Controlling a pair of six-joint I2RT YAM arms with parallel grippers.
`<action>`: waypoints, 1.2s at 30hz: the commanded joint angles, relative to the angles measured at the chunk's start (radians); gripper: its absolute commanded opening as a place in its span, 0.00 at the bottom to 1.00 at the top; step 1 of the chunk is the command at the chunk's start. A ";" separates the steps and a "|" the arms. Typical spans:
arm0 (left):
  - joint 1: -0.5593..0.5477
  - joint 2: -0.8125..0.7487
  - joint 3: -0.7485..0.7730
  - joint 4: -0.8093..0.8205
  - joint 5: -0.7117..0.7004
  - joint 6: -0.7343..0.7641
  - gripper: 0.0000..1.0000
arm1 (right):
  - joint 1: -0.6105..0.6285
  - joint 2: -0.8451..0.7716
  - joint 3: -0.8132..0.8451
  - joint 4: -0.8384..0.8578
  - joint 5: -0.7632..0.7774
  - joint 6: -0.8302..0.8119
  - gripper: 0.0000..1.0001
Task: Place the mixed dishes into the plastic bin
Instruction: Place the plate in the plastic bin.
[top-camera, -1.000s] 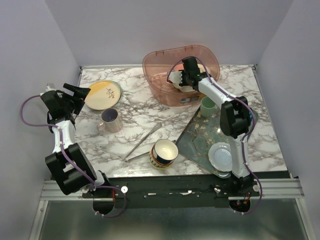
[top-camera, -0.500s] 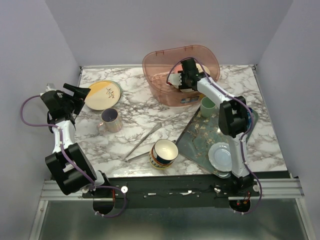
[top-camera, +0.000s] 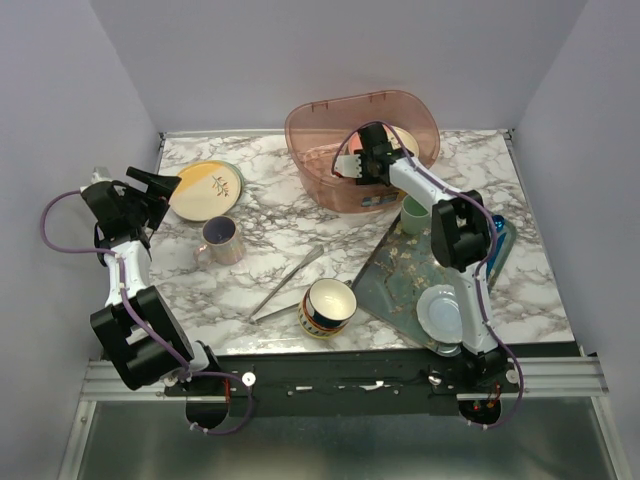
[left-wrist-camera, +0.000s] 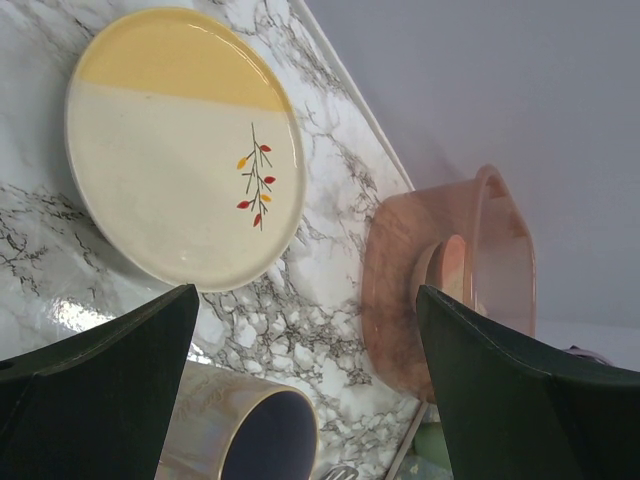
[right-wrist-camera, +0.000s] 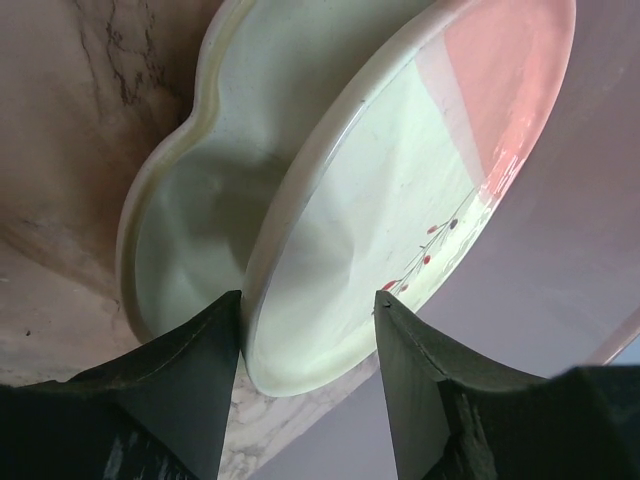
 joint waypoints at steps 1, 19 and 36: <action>0.012 -0.002 -0.011 0.023 0.021 -0.002 0.99 | -0.001 0.017 0.055 -0.051 -0.015 -0.068 0.63; 0.016 -0.002 -0.011 0.026 0.024 -0.003 0.99 | 0.002 0.039 0.062 -0.092 -0.021 -0.059 0.77; 0.019 -0.005 -0.011 0.026 0.027 -0.006 0.99 | 0.019 0.060 0.104 -0.150 -0.052 -0.043 0.99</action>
